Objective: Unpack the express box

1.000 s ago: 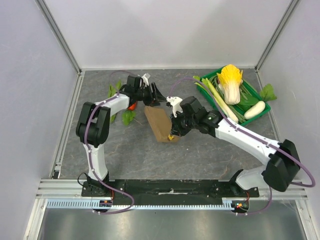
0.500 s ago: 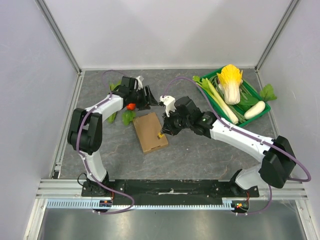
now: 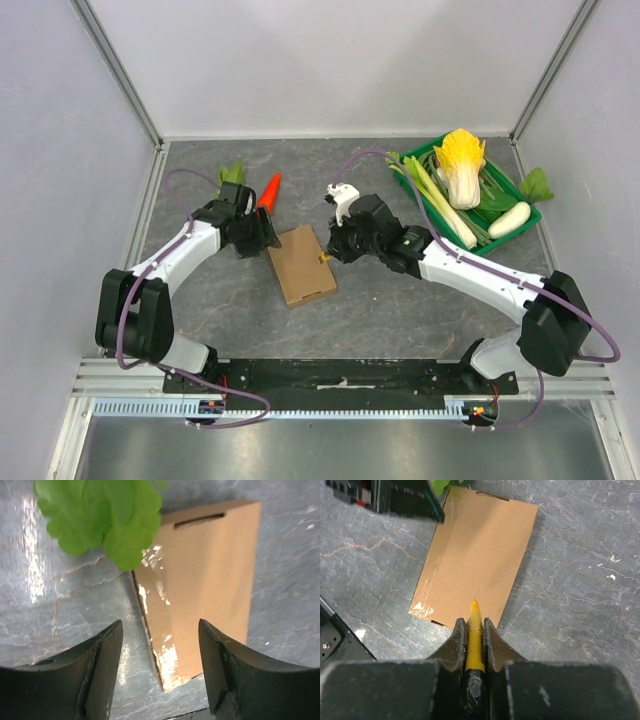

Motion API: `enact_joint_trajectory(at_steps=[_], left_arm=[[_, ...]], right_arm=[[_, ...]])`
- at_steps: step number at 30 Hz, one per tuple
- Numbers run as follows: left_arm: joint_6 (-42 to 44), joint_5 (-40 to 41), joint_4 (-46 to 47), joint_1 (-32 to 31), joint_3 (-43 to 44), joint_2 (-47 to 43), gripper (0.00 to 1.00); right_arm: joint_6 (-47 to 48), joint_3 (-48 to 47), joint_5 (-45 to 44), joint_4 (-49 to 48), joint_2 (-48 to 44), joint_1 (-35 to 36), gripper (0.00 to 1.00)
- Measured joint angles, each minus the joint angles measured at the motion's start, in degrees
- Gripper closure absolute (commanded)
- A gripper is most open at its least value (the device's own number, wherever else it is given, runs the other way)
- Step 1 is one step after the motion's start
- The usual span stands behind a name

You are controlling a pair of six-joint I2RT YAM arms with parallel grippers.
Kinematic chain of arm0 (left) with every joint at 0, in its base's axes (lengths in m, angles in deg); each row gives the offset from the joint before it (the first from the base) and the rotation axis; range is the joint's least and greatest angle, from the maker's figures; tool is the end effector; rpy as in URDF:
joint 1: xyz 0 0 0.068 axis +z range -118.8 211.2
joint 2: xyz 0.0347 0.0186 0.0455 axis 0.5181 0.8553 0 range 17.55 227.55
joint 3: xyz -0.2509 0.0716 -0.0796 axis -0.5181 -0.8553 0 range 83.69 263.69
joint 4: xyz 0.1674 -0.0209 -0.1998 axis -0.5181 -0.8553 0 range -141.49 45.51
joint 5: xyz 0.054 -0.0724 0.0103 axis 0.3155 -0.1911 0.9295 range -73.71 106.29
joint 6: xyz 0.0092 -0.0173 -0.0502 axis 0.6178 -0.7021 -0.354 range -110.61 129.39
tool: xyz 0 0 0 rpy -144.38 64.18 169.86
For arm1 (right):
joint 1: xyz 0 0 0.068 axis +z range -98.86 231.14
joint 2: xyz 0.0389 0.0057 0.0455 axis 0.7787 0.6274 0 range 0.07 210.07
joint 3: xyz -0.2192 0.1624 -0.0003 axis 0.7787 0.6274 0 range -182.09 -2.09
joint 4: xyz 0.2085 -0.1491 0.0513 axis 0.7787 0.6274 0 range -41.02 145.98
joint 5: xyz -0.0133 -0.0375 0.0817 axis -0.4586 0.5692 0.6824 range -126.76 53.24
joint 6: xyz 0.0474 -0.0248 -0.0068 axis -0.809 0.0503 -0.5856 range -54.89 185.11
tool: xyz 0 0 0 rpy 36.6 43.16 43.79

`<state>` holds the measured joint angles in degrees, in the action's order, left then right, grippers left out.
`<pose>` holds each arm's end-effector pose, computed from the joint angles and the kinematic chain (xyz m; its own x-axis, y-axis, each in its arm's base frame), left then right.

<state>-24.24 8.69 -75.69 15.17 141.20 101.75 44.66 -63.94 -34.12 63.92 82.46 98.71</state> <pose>0.2845 -0.0867 0.2271 -0.8669 -0.3220 -0.3806 -0.1665 0.9066 -0.3877 0.2178 0.2408 0.2818 -0.6332 -0.1756 -0.7538 -0.5777 0.7553 0.3095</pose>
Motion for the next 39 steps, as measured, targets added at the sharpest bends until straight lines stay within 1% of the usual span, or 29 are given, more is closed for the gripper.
enact_joint_trajectory(at_steps=[3, 8, 12, 20, 23, 26, 29, 34, 36, 39], left_arm=[[-0.6, -0.6, -0.2, -0.1, -3.7, 0.0, 0.32], [-3.5, -6.2, 4.0, -0.1, -9.0, 1.7, 0.33], [-7.2, -10.9, 8.3, -0.1, -9.4, 6.1, 0.34], [-17.7, -18.8, 19.2, -0.8, -10.1, 11.0, 0.36], [-19.5, -21.0, 20.8, -1.3, -8.6, 14.1, 0.35], [-19.6, -20.8, 19.7, -1.5, -5.4, 15.7, 0.34], [-18.3, -18.9, 18.3, -1.4, -2.7, 15.5, 0.33], [-13.7, -14.9, 15.6, 0.4, -1.7, 13.5, 0.32], [-12.1, -14.1, 14.7, 1.6, -1.7, 12.9, 0.33], [-10.2, -12.7, 13.8, 2.7, -1.5, 12.8, 0.37]], right_arm=[[-0.2, 0.0, -0.2, -0.5, 0.4, 0.0, 1.00], [-0.6, 0.0, -0.4, -0.7, 1.6, 0.0, 1.00], [-0.6, 0.0, -1.1, -0.7, 1.7, 0.0, 1.00], [-0.6, 0.0, -3.4, -0.3, 1.7, 0.0, 1.00], [-0.6, 0.0, -4.4, -0.3, 1.7, 0.0, 1.00], [-0.4, 0.0, -5.0, -0.3, 1.7, 0.0, 1.00], [0.2, 0.0, -4.9, -0.6, 1.7, 0.0, 1.00], [1.1, 0.0, -4.6, -2.8, 1.9, 0.7, 1.00], [1.2, 0.0, -4.6, -4.2, 2.3, 1.3, 1.00], [1.2, -0.1, -5.6, -6.9, 4.2, 2.8, 1.00]])
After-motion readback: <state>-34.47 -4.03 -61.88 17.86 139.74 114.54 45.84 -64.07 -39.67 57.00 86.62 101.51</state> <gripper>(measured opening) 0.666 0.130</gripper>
